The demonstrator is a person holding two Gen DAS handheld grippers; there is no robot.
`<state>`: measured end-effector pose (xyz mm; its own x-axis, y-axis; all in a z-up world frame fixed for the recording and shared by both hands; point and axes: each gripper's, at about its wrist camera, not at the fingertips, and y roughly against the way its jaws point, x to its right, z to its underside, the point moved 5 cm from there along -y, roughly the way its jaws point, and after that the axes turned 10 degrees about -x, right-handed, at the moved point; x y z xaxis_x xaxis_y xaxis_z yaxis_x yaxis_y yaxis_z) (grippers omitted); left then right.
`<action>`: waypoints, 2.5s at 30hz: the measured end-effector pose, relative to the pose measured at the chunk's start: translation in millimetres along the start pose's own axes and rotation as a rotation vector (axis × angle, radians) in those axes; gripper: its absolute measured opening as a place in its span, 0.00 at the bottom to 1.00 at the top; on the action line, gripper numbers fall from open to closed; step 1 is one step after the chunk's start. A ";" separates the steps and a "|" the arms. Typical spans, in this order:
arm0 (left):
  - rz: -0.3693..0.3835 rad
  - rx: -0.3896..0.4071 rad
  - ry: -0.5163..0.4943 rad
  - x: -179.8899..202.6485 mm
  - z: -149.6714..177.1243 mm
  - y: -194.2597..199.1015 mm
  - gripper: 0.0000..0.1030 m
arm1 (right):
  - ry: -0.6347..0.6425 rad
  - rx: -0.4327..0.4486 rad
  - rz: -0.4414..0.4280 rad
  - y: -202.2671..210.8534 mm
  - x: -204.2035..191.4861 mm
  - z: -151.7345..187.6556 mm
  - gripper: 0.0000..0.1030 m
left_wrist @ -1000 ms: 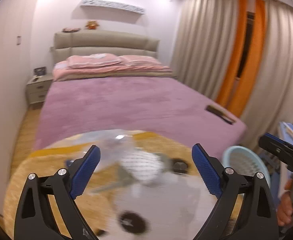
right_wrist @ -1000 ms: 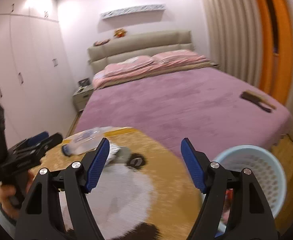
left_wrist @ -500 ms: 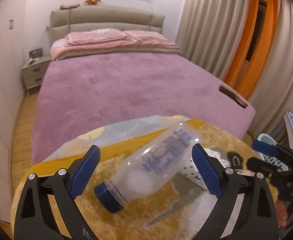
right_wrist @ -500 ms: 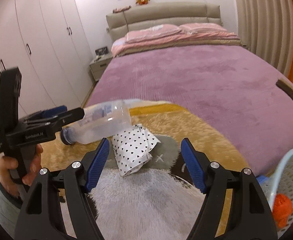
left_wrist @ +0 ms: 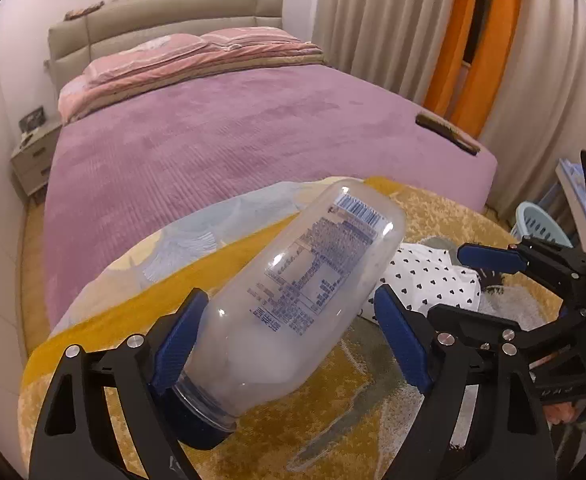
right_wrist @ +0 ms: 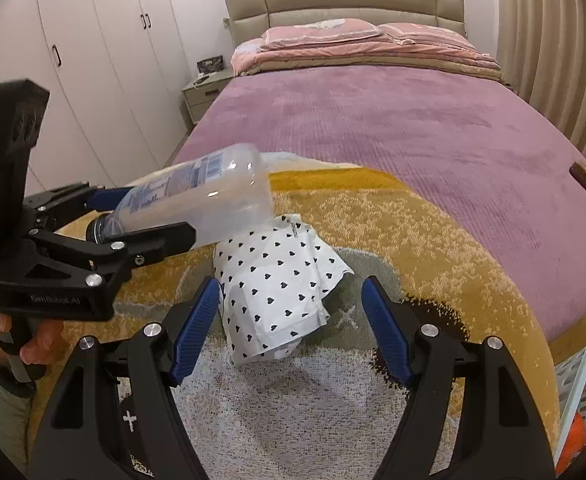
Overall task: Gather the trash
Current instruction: 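Grasp the white heart-print packet with the right tool while the left tool grasps the clear bottle, then carry the packet and bottle over the wastebasket and open both tools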
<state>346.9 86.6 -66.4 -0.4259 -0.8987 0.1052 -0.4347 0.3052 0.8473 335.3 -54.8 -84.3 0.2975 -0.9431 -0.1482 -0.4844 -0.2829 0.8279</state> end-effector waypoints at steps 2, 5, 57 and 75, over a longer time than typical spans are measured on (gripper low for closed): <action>0.003 -0.001 0.008 -0.5 -1.5 -1.9 0.76 | 0.000 0.011 0.011 1.5 1.3 -0.3 0.68; 0.012 0.004 0.042 -3.1 -0.6 -0.5 0.71 | -0.016 0.046 0.016 7.6 4.5 0.7 0.68; 0.156 0.274 -0.064 207.3 11.7 143.5 0.60 | -0.229 0.266 0.187 220.4 137.6 109.4 0.17; 0.313 0.187 -0.124 346.4 -36.6 62.4 0.60 | -0.483 0.284 0.289 273.5 288.1 155.8 0.17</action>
<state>201.3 -217.2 41.9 -0.6489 -0.7113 0.2701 -0.4009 0.6213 0.6732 160.3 -431.1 15.1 -0.2506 -0.9422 -0.2223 -0.7091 0.0223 0.7048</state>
